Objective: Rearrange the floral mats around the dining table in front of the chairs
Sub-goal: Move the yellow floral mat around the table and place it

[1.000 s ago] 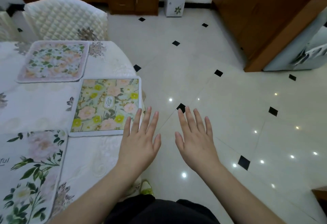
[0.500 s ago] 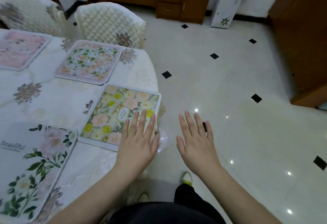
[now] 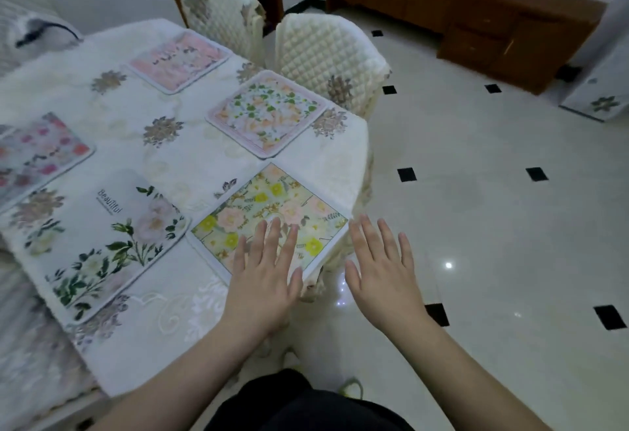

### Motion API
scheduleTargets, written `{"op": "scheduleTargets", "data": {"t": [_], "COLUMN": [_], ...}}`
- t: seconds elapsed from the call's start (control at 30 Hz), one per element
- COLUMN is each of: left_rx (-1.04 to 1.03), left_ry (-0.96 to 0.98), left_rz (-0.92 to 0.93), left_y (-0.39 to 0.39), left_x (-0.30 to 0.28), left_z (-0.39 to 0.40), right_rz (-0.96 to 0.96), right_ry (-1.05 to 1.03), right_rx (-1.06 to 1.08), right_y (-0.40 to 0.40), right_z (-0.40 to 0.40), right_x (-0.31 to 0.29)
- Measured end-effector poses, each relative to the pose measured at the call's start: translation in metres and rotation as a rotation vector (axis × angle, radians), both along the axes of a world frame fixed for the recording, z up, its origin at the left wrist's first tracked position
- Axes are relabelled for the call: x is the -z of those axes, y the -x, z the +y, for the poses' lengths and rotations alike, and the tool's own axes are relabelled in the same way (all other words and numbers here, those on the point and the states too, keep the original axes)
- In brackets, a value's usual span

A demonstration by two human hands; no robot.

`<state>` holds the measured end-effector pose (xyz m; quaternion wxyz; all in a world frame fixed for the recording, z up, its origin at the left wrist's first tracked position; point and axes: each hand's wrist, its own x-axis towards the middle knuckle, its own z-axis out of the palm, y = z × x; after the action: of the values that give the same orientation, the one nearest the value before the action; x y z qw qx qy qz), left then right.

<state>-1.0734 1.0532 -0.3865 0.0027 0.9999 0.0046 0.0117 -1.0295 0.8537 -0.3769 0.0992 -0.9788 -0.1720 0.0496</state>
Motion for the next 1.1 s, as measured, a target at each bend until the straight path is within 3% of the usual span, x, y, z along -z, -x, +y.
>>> {"op": "scheduleTargets", "data": {"t": [0.33,0.63,1.1], "left_rx": [-0.232,-0.385,-0.764], "left_ry": [0.025,0.073,0.144], "left_rz": [-0.005,0.055,0.201], "left_y": [-0.019,-0.031,-0.070], "left_x": [0.015,0.034,0.078], "left_z": [0.042,0.070,0.026], "right_rz": [-0.010,0.057,0.189], "right_ry": [0.080,0.079,0.150], "right_rx": [-0.286,-0.408,-0.827], "right_y": [-0.084,-0.128,-0.219], "right_z": [0.062,0.093,0.111], "right_x": [0.008,0.029,0.100]}}
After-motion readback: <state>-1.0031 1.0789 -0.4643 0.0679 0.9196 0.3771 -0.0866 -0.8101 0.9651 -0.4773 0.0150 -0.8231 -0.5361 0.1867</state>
